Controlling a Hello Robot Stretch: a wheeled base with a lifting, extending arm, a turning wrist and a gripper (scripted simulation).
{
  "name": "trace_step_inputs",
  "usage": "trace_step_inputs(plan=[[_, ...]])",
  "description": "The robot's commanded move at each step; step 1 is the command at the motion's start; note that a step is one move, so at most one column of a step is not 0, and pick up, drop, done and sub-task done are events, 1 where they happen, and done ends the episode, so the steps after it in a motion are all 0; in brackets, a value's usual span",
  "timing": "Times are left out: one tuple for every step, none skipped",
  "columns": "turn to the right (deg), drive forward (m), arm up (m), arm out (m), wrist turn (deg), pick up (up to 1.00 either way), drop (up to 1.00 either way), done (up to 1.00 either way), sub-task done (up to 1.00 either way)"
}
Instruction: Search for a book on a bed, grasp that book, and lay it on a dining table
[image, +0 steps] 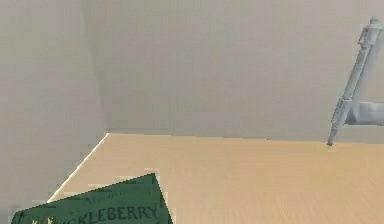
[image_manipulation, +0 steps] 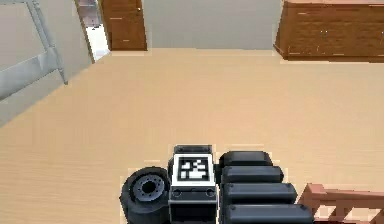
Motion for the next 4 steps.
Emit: trace_step_inputs(plan=[[45.0, 0.0, 0.0, 0.0, 0.0, 0.0, 0.0, 0.0, 0.0], [24.0, 0.0, 0.0, 0.0, 0.0, 0.0, 0.0, 0.0, 0.0], [0.0, 1.0, 0.0, 0.0, 0.0, 0.0, 0.0, 0.0, 0.0], [0.0, 1.0, 0.0, 0.0, 0.0, 0.0, 0.0, 0.0, 0.0]])
